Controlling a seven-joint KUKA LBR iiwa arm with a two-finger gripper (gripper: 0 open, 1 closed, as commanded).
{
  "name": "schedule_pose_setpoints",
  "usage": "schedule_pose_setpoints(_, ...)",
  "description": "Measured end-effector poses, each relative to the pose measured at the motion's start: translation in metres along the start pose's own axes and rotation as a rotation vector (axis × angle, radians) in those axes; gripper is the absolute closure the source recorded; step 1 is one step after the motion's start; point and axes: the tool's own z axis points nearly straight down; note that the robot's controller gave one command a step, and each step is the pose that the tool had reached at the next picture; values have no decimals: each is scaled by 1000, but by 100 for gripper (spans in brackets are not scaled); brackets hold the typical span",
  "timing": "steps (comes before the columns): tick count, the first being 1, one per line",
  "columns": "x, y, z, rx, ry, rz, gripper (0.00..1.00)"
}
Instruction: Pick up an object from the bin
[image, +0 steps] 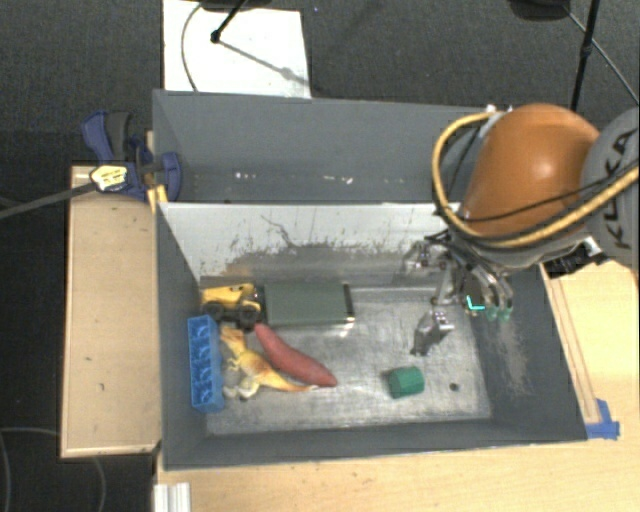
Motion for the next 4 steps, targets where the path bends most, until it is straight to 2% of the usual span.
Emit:
schedule_pose_setpoints(1,-1,0,-4,0,-8,0,0)
schedule_pose_setpoints(2,13,14,37,0,-16,40,0)
schedule_pose_setpoints(3,8,2,69,-2,-3,80,0)
schedule_pose_setpoints(4,0,-8,74,4,-8,130,0)
